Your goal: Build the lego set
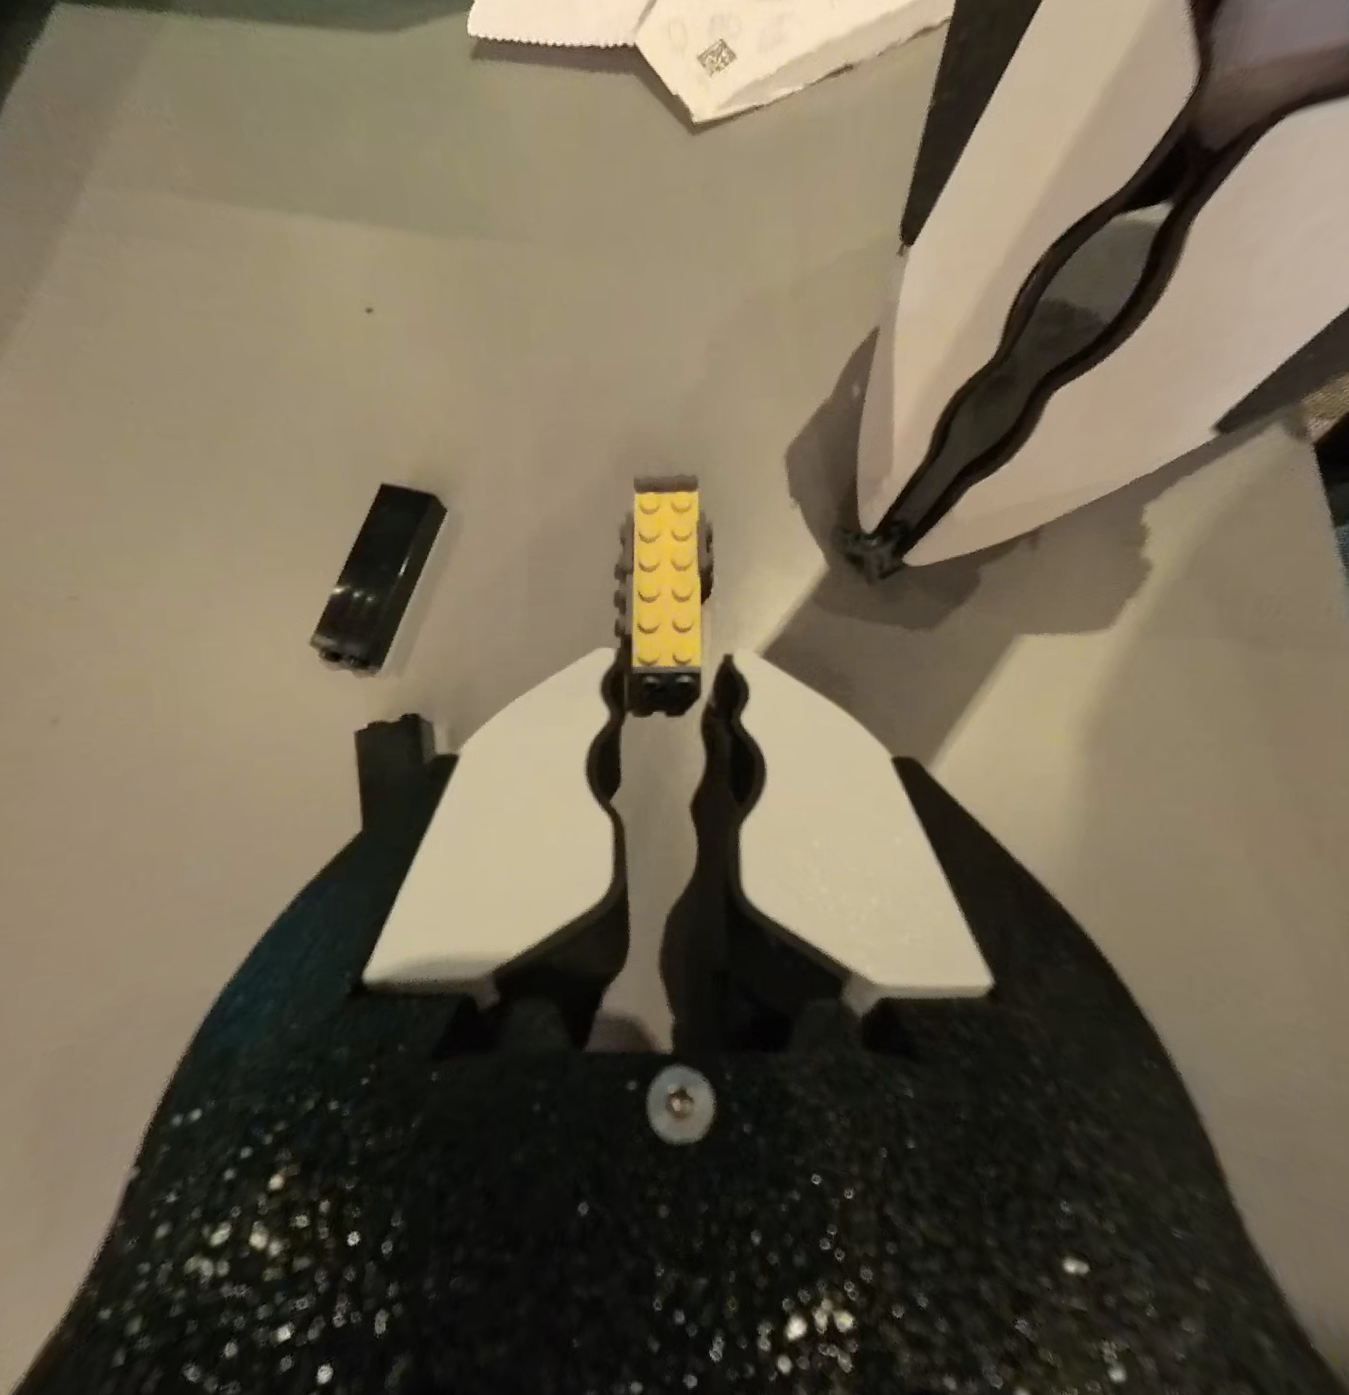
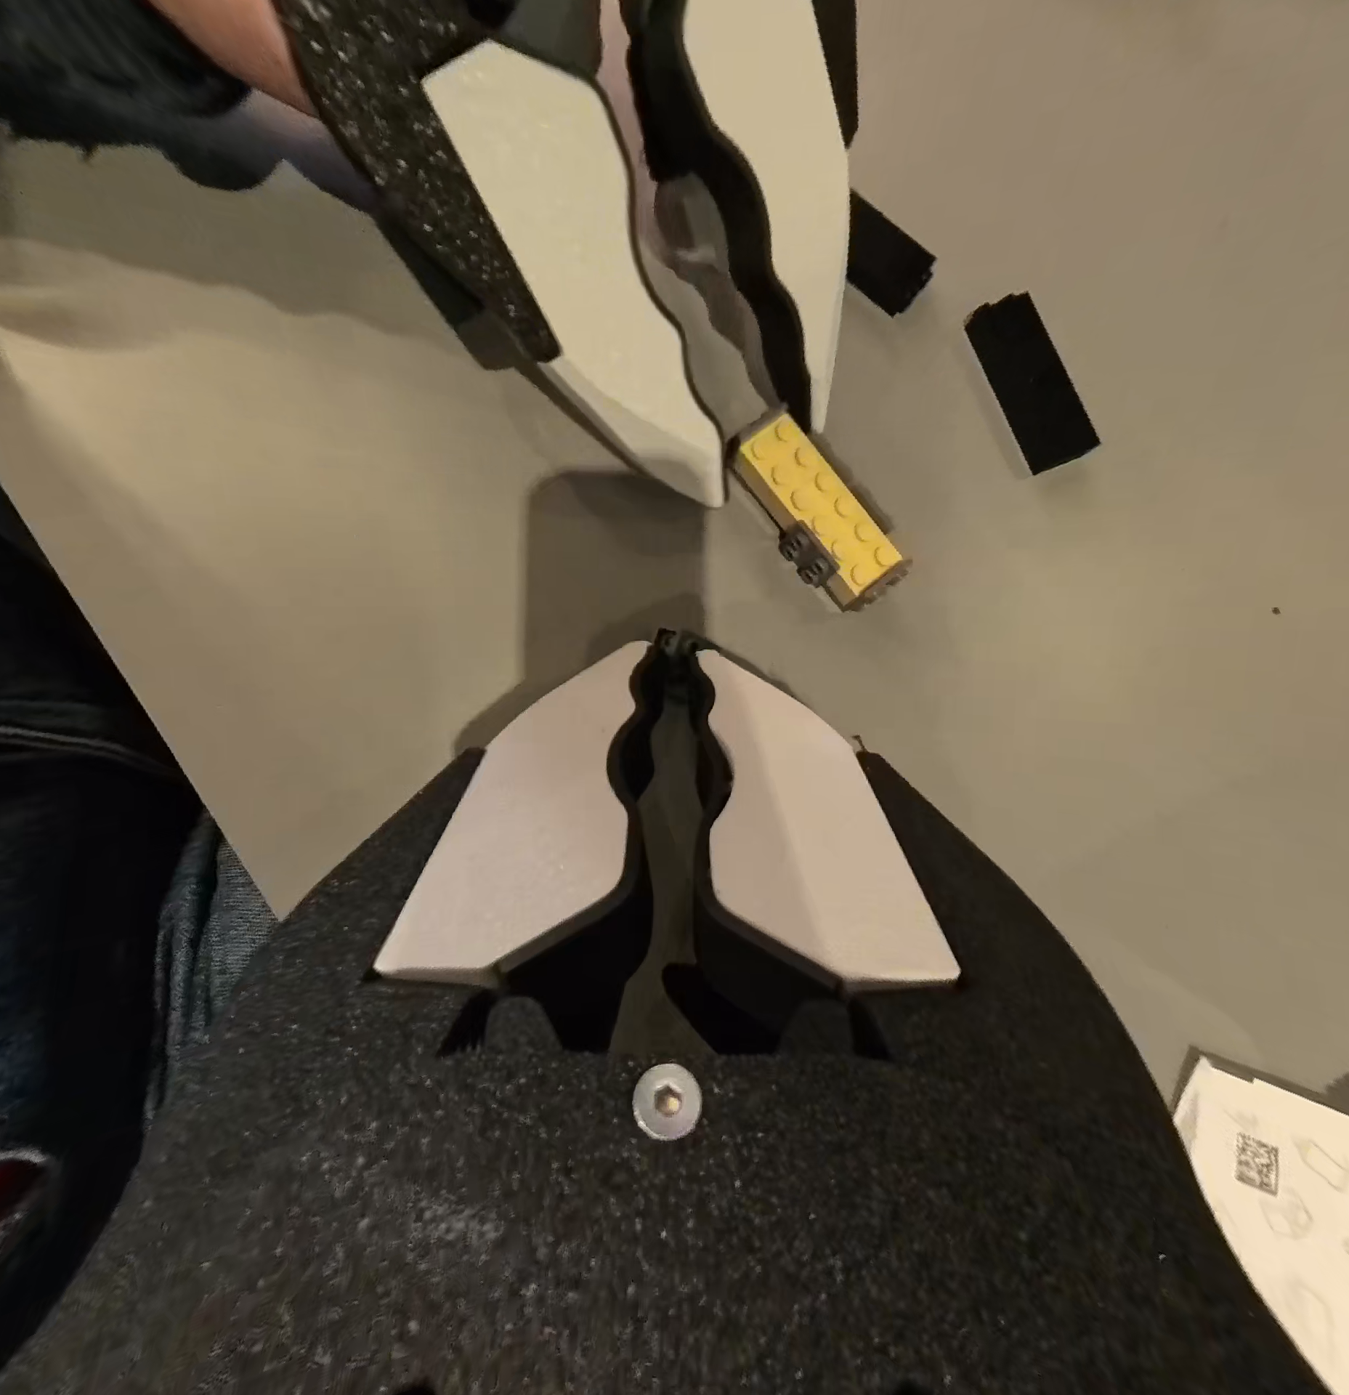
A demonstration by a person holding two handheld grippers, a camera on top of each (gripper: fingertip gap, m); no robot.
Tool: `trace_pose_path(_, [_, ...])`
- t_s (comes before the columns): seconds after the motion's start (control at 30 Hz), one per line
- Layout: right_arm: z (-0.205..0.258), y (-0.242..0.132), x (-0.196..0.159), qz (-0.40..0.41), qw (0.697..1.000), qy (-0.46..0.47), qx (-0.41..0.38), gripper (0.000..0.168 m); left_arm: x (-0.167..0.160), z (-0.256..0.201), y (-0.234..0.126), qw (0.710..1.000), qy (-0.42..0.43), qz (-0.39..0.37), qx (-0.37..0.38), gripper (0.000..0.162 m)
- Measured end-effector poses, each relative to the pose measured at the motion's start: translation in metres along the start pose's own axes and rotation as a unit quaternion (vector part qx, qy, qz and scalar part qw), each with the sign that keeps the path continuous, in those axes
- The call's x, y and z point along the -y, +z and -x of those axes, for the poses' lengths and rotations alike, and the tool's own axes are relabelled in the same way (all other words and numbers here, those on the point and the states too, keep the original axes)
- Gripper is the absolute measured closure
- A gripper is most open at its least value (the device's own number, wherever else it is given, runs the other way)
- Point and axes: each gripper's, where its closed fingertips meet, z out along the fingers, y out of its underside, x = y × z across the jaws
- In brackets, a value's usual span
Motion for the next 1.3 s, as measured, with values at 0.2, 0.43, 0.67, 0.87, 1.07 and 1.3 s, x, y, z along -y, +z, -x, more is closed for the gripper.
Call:
trace_pose_path(0.2, [-0.01, -0.006, 0.002, -0.055, 0.998, -0.031, -0.005, 0.156, 0.002, 0.004, 0.001, 1.0, -0.017, 0.003, 0.007, 0.145])
trace_pose_path(0.43, [-0.045, -0.016, 0.021, -0.122, 0.97, -0.17, -0.121, 0.121, 0.024, -0.008, -0.02, 0.983, -0.123, -0.085, -0.106, 0.145])
trace_pose_path(0.67, [-0.038, -0.015, 0.045, -0.118, 0.88, -0.394, -0.239, 0.137, 0.031, -0.015, -0.032, 0.956, -0.19, -0.12, -0.188, 0.145])
trace_pose_path(0.87, [-0.035, -0.016, 0.052, -0.129, 0.871, -0.411, -0.237, 0.145, 0.03, -0.022, -0.035, 0.951, -0.192, -0.118, -0.213, 0.145])
trace_pose_path(1.07, [-0.036, -0.021, 0.052, -0.15, 0.907, -0.352, -0.177, 0.149, 0.043, -0.016, -0.048, 0.954, -0.139, -0.199, -0.178, 0.093])
trace_pose_path(1.3, [-0.018, -0.022, 0.052, -0.21, 0.955, -0.209, 0.01, 0.15, 0.033, -0.02, -0.047, 0.978, 0.062, -0.194, -0.048, 0.118])
